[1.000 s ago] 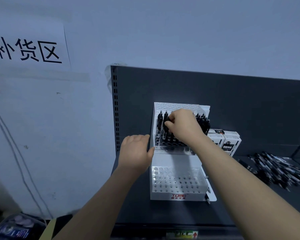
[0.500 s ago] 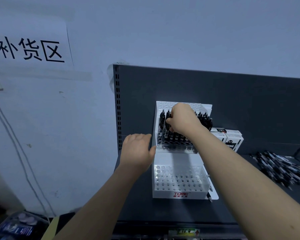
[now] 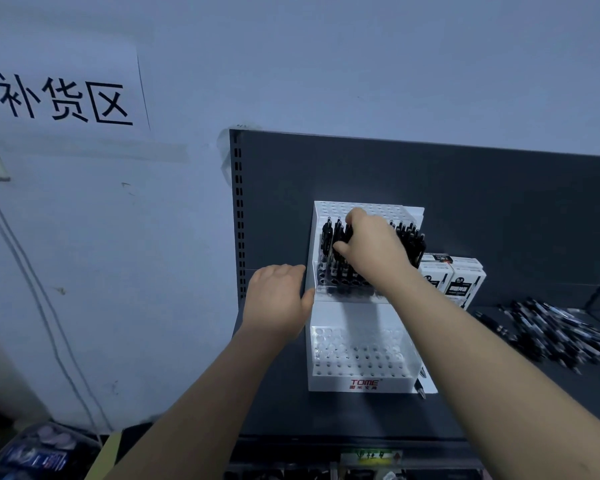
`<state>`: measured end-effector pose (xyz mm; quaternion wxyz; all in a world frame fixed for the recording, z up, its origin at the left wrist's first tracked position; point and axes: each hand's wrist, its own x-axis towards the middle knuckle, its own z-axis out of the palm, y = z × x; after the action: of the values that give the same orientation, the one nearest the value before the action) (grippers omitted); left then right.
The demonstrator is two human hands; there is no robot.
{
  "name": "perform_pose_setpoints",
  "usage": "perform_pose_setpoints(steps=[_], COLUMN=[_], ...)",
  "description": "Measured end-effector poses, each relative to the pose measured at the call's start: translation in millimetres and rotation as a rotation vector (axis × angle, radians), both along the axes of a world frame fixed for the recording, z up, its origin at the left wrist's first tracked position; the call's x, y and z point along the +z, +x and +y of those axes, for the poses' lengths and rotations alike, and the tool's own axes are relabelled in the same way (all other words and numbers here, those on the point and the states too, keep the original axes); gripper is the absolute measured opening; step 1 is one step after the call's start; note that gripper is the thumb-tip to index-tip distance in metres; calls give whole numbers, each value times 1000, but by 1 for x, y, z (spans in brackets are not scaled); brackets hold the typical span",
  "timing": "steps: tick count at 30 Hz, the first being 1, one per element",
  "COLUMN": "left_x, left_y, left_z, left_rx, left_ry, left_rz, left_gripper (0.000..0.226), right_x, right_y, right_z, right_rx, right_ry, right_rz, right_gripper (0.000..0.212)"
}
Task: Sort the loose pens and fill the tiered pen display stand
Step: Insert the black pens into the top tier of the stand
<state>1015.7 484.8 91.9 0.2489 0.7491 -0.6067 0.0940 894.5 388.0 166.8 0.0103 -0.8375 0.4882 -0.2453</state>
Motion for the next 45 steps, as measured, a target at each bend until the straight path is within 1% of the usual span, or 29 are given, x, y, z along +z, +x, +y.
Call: perform_pose_setpoints(steps=[2,5,8,10,12,16,19,24,28,32,35,37,39,42,45], left_x=[0,-1,-4,-6,-11,-21,-33,-60,-92,-115,-124,-129,-130,-137,-143], left_y=[-1,-6,-25,-45,-71,-130,-174,-239,-265,-269,-269,-272,-277,-276,-272], left_z=[-1,-3,-7,-11,-18,-36,-56,-93,-131,-163,-179,-186,-191,-201,-209], left_rx=[-7,-22,-64,-104,-153,-244,-284,-271,-186,-89,-41,-43,-47,-43,-23], left_ry=[-7,-10,-11,-31,-68,-119,-65,120,264,401,456,471,451,351,361], left_rz=[-13,-51,-81,-114,-146,-180,-177,-97,-97,-85,-101,-69,-70,-192,-295], left_gripper=[36,37,42,40,36,36,32,26,31,25,23,24,24,36,34], right_x=[1,0,-10,-23,-42,-79,-100,-136,-164,-184,-196,-202,-207,-208,-207], right_y=[-14,-44,-81,-109,-141,-208,-258,-321,-337,-335,-327,-322,-318,-318,-322], right_z=[1,6,14,12,5,-16,-32,-61,-86,-107,-119,-125,-133,-143,-150], right_rx=[-6,-42,-69,-88,-126,-210,-254,-253,-164,-129,-116,-89,-64,-31,-11], right_ry=[-59,-173,-195,-170,-132,-15,85,268,368,420,459,484,502,532,574], right_rz=[-28,-9,2,-12,22,51,60,75,81,75,32,14,13,0,-32], right_gripper=[23,23,27,30,30,24,19,27,29,34,36,37,45,45,47])
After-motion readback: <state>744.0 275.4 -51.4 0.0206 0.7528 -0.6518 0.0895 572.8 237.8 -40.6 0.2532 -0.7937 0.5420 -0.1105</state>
